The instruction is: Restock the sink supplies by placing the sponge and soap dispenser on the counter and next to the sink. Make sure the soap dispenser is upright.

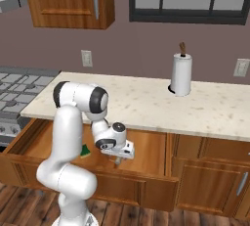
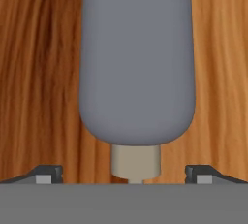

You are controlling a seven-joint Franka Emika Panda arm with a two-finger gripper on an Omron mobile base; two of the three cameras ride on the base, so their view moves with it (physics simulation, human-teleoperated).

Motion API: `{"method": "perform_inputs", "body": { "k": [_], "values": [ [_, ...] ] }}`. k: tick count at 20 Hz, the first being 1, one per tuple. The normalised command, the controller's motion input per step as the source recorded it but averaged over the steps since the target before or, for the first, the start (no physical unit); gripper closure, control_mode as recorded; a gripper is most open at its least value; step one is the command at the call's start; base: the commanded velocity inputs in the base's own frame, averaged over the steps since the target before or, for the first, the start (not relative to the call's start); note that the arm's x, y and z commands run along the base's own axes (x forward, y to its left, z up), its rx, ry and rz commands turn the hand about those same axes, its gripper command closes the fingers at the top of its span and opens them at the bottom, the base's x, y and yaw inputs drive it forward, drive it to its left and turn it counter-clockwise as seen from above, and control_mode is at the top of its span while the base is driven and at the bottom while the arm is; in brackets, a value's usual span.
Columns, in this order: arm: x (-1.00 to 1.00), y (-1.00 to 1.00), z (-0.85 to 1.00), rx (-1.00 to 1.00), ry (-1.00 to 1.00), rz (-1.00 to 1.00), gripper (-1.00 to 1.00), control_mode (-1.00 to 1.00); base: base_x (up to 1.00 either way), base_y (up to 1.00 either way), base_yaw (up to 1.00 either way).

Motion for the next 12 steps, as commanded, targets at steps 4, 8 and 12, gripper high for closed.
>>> {"method": "perform_inputs", "body": {
  "k": [4,8,12],
  "values": [
    [0.00,0.00,-0.06,0.00,-0.03,0.00,-1.00,-1.00,0.00,0.00,0.00],
    [0.00,0.00,-0.11,0.00,-0.01,0.00,-1.00,-1.00,0.00,0.00,0.00],
    [0.00,0.00,-0.16,0.00,0.00,0.00,-1.00,-1.00,0.00,0.00,0.00]
  ]
}}
